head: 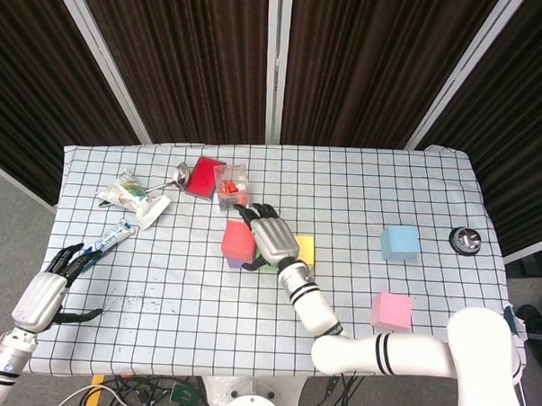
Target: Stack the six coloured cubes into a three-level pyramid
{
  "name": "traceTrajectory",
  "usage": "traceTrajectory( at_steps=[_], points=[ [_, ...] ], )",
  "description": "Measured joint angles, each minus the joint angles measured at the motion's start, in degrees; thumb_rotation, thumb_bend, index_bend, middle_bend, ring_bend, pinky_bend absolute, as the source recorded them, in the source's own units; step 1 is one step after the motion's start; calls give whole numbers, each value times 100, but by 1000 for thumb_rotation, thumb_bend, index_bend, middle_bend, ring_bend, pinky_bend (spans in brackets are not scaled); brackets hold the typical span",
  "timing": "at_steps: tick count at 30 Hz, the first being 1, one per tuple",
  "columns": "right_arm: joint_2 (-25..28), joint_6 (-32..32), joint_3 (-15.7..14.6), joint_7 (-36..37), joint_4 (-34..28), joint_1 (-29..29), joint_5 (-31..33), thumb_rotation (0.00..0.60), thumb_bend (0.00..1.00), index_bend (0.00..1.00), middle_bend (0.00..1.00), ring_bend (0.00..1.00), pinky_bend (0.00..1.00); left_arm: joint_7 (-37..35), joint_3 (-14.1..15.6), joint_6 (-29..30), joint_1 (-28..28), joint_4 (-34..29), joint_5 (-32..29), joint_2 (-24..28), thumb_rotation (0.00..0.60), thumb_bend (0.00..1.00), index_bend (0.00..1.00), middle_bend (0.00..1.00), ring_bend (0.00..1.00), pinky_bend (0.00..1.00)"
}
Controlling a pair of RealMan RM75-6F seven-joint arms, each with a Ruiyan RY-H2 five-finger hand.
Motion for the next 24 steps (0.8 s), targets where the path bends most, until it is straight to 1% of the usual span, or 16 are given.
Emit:
traceTrajectory(
  at_steps=[2, 6, 13, 19, 24],
  points=[
    [-73, 33, 23, -33, 57, 12, 56, 600, 53, 0, 205, 0, 0, -69, -16, -8, 8, 9, -7, 8, 600, 0, 114, 182, 13, 62],
    [-168, 3, 66, -110, 141, 43, 193, 600, 63, 0, 216, 0, 0, -135, -43, -8, 43, 59, -18, 15, 600, 0, 114, 182, 12, 63],
    [-354, 83, 142, -198, 318, 60, 238, 600, 102, 0, 287, 0, 0, -262, -69, 10, 84, 86, -16, 47, 600, 0, 115, 182, 13, 63],
    [-417, 156, 193, -199, 378, 34, 100, 600, 131, 0, 359, 0, 0, -352, -80, 33, 112, 113, 33, 88, 600, 0, 116, 182, 12, 63],
    [-393, 199, 257, -155, 331, -25, -17, 600, 147, 0, 378, 0, 0, -360, -99, 56, 123, 83, 67, 101, 600, 0, 116, 182, 12, 63]
  ],
)
